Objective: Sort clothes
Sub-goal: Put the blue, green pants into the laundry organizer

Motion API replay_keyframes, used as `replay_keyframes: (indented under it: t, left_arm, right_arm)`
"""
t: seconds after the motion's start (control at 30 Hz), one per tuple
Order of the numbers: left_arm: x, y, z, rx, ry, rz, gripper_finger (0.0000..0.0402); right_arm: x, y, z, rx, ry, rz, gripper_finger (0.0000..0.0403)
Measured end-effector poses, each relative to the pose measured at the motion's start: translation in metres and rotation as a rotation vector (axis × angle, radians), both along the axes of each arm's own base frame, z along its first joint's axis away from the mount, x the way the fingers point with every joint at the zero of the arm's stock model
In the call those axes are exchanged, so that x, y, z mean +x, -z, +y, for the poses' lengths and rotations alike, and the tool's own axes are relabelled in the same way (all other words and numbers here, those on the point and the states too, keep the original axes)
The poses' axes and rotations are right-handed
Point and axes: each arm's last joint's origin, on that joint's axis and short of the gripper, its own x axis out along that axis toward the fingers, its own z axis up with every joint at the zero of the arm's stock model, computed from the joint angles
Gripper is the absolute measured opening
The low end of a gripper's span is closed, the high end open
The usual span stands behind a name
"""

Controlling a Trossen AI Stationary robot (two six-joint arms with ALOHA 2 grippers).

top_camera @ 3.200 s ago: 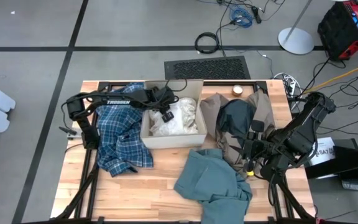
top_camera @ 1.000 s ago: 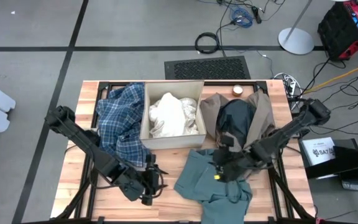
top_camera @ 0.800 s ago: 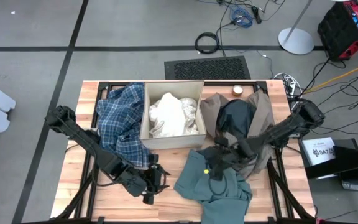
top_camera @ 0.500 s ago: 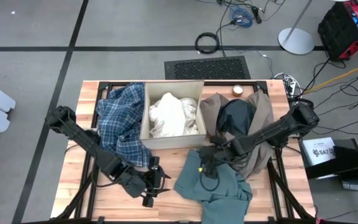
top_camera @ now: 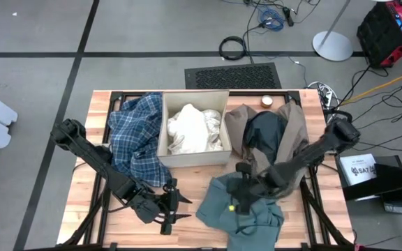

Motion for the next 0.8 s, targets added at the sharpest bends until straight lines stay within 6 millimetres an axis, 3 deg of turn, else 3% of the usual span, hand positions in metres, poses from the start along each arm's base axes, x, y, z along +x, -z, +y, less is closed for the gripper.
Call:
replay_keyframes:
  t: [0.2,0.37,0.53,0.8]
  left_arm:
    - [-0.001,-0.002,-0.005,-0.036,0.017,-0.054,0.0212]
    - [-0.002,-0.011,-0.011,-0.027,0.065,-0.144,0.0212]
    - [-0.001,-0.013,-0.011,-0.02,0.043,-0.169,0.0212]
    - [0.004,-0.007,0.002,-0.004,-0.141,-0.17,0.0212]
  right_arm:
    - [-0.03,-0.104,0.022,-0.069,-0.091,-0.288,0.0006]
    - [-0.057,-0.165,0.031,-0.114,-0.163,-0.492,0.0006]
    - [-0.077,-0.206,0.032,-0.106,-0.222,-0.604,0.0006]
    - [-0.094,-0.238,0.031,-0.069,-0.272,-0.688,0.0005]
